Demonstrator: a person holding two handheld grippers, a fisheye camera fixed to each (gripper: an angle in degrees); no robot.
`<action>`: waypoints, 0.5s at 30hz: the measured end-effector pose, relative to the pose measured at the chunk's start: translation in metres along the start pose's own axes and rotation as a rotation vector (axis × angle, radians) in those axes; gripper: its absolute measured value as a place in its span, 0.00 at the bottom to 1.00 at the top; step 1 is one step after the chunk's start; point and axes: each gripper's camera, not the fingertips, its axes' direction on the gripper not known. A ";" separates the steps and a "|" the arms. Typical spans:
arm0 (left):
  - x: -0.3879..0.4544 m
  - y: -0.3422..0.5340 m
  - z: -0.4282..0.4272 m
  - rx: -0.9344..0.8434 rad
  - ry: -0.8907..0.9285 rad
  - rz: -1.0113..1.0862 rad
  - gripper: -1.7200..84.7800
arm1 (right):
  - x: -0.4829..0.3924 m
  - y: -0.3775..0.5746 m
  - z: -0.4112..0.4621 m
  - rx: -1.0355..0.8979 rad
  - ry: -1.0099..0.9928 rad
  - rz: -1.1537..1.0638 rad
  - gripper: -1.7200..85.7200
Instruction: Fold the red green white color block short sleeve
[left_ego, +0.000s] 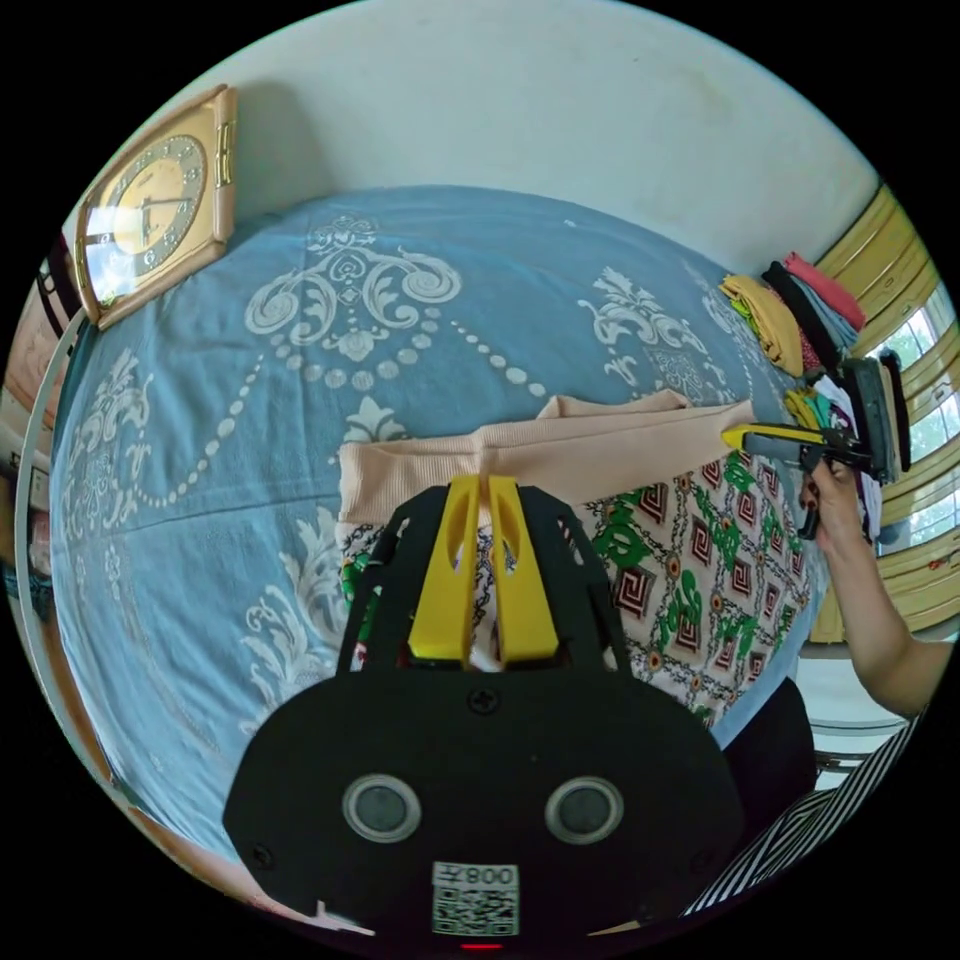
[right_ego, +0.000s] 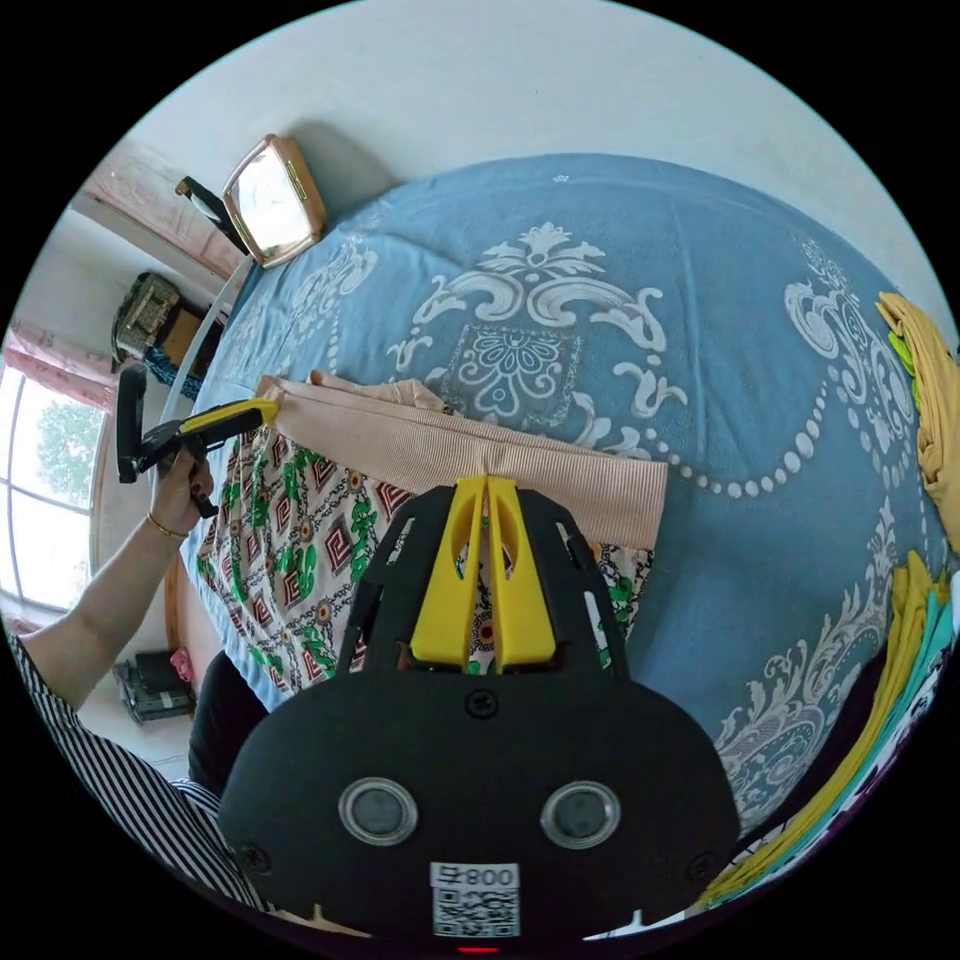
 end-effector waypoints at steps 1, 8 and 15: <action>0.000 0.003 0.000 0.022 0.011 -0.005 0.05 | -0.004 0.002 -0.004 0.015 0.019 -0.006 0.02; 0.003 0.011 0.004 0.126 0.022 -0.007 0.04 | -0.020 0.011 -0.029 0.109 0.039 -0.021 0.02; -0.011 0.004 0.049 0.082 0.039 -0.046 0.05 | -0.014 0.010 -0.013 0.036 0.041 0.000 0.02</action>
